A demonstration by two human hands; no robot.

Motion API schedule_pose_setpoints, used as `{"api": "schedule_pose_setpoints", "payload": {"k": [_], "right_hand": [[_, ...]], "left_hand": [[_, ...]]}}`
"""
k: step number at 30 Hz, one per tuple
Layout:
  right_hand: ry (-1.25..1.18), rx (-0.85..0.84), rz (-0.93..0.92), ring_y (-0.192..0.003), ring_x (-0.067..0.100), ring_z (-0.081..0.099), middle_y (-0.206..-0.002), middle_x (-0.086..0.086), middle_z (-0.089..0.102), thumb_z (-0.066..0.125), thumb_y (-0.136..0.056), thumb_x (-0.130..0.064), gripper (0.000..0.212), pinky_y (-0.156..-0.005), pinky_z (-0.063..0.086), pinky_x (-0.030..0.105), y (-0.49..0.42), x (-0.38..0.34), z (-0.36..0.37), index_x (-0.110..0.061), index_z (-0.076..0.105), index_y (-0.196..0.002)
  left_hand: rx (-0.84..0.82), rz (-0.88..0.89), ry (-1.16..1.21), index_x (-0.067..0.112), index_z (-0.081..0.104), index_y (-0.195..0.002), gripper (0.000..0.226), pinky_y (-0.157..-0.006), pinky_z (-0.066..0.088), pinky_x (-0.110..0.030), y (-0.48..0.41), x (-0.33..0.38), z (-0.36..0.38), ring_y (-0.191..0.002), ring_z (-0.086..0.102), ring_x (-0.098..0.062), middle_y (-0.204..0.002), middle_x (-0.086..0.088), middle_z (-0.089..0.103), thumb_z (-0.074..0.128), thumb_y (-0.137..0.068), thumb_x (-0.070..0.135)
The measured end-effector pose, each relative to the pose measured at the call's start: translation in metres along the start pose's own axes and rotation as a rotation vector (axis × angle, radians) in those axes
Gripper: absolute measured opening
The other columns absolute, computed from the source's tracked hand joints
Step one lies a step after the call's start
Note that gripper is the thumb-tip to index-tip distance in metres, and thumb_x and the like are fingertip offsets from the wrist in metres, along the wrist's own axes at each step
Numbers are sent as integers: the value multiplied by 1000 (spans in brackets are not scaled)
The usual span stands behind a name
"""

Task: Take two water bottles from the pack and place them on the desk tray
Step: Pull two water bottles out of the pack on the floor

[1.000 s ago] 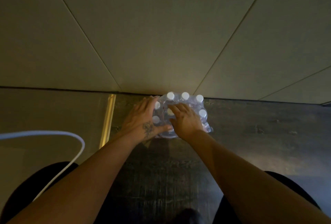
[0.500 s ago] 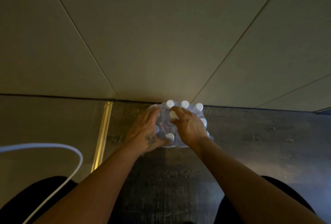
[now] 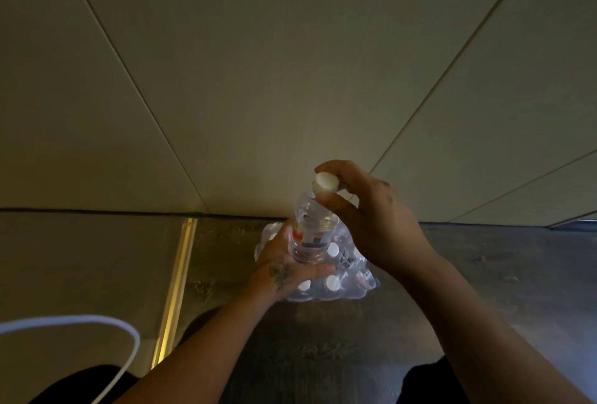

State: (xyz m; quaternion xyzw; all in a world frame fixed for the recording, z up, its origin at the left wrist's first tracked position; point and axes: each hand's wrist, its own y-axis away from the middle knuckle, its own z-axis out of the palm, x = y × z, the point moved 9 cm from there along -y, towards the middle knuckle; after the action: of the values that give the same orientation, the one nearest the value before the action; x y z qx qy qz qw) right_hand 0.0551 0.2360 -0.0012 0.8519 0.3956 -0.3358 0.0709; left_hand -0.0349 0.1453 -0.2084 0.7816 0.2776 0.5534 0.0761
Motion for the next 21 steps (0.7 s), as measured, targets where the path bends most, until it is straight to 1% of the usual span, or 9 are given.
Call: {"api": "schedule_pose_setpoints", "payload": {"k": [3,5,7,10,12,15,18,20,21], "right_hand": [[-214,26,122,-105,1,72,-116,-14,75,54,-104,-51,36,-85,57,15,-2,28,7,-32,61,-135],[-324,50,264,-103,4,74,-116,-11,76,42,-108,-54,35,-84,62,28,2,62,23,-33,62,-129],[-231,30,407,-98,9,75,-111,-8,76,44,-110,-46,24,-83,65,40,13,99,49,-33,63,-117],[85,-93,431,-98,18,75,-110,-2,75,58,-107,-29,12,-84,65,37,38,134,96,-30,64,-116],[221,-235,412,-117,22,70,-131,4,69,65,-102,-29,28,-97,61,39,54,148,127,-27,63,-130],[354,-425,412,-148,30,45,-159,7,47,70,-98,-36,60,-117,47,50,71,162,160,-27,44,-152],[435,-431,404,-150,31,43,-161,9,44,71,-96,-35,69,-121,43,50,73,164,170,-26,37,-156],[438,-398,411,-147,29,47,-159,9,47,69,-97,-31,66,-120,45,47,73,164,170,-24,38,-155],[429,-381,418,-145,28,49,-157,8,48,68,-99,-28,62,-119,46,46,73,164,170,-23,40,-154]], "left_hand": [[3,16,-4,36,56,-141,126,-111,56,-51,-6,1,-5,-130,66,-16,-139,9,71,82,-34,95],[18,2,37,35,60,-135,116,-111,56,-51,-7,1,-8,-125,68,-14,-134,11,73,90,-34,84],[24,-16,85,33,64,-134,112,-110,56,-48,-10,-1,-10,-124,69,-15,-131,9,75,93,-36,79],[50,-75,138,19,63,-139,98,-108,54,-43,-11,-11,-15,-127,68,-22,-134,-2,74,105,-54,47],[55,-63,150,24,59,-142,108,-109,55,-45,-9,-14,-18,-126,68,-18,-136,3,73,103,-48,51],[51,-57,147,28,57,-144,105,-108,57,-46,-4,-14,-20,-127,68,-19,-136,6,72,105,-52,47],[45,-58,156,46,56,-129,89,-89,51,-22,-1,-10,-20,-119,66,-10,-118,25,67,106,-56,40],[45,-61,165,52,54,-124,87,-84,47,-17,1,-9,-20,-116,66,-9,-115,28,65,106,-55,41],[43,-63,170,49,55,-129,90,-86,47,-20,2,-9,-20,-117,66,-10,-117,26,65,105,-54,42]]}}
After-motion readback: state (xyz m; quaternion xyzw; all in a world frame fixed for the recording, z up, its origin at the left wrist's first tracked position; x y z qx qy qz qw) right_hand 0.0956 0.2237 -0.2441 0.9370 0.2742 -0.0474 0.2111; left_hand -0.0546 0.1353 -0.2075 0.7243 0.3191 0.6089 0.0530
